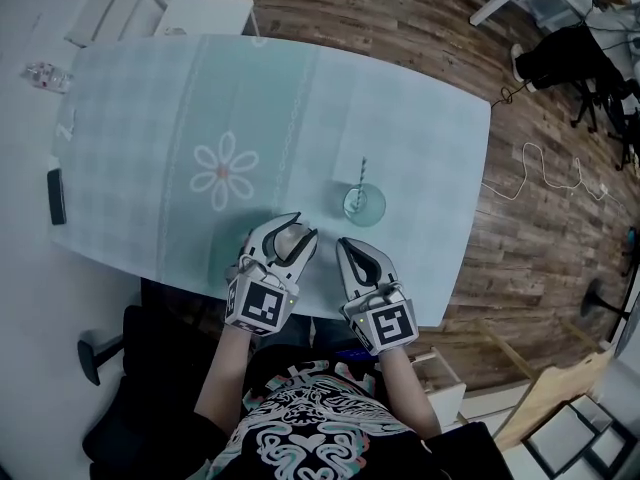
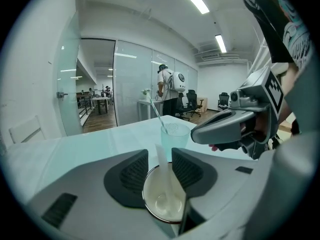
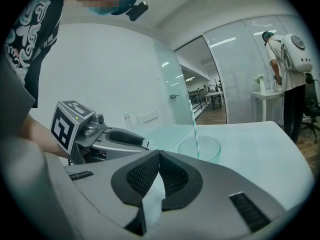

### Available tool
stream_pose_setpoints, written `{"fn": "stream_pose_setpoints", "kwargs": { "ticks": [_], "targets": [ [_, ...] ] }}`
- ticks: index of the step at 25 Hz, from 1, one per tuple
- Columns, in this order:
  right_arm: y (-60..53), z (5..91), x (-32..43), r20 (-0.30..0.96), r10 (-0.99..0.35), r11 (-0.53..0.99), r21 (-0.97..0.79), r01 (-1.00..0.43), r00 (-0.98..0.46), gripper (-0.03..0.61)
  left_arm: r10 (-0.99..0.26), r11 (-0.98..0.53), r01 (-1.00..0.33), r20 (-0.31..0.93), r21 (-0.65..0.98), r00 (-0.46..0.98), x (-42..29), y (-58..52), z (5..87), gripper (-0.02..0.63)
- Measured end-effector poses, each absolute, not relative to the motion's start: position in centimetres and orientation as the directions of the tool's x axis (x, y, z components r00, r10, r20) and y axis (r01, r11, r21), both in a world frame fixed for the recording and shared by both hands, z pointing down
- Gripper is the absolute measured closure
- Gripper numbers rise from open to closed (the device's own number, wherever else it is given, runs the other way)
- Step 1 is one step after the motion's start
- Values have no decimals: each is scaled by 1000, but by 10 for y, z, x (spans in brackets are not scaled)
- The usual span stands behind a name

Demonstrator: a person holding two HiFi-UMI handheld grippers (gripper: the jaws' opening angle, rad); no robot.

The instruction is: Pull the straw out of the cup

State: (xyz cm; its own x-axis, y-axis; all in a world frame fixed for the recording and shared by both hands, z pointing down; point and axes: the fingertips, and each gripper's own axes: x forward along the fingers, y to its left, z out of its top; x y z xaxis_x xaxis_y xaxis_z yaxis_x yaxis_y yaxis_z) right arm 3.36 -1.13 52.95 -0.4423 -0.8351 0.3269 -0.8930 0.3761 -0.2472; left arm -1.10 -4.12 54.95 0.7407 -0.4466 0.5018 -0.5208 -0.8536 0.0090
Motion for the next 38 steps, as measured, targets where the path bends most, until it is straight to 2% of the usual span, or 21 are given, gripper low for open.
{"fn": "stream_pose_setpoints", "kwargs": {
  "ticks": [1,6,13,26,38],
  "targets": [
    [-11,530,33,328,-834,377,-249,-892,-444,592,-443,-857,-515,505,3,740,-11,-41,550,463],
    [-7,532,32,334,-825,379,-270,-885,-455,591,-449,-862,-505,503,-28,738,-11,-40,550,474],
    [-9,534,39,335,-830,373,-261,-890,-446,591,-454,-861,-507,503,-36,736,-13,-44,550,531],
    [-17,522,45,312,-838,378,-261,-888,-448,591,-467,-839,-544,464,37,752,-18,-46,546,557],
    [-16,506,31,270,-816,445,-270,-854,-511,591,-475,-833,-552,480,23,737,-29,-41,541,557]
  ]
}}
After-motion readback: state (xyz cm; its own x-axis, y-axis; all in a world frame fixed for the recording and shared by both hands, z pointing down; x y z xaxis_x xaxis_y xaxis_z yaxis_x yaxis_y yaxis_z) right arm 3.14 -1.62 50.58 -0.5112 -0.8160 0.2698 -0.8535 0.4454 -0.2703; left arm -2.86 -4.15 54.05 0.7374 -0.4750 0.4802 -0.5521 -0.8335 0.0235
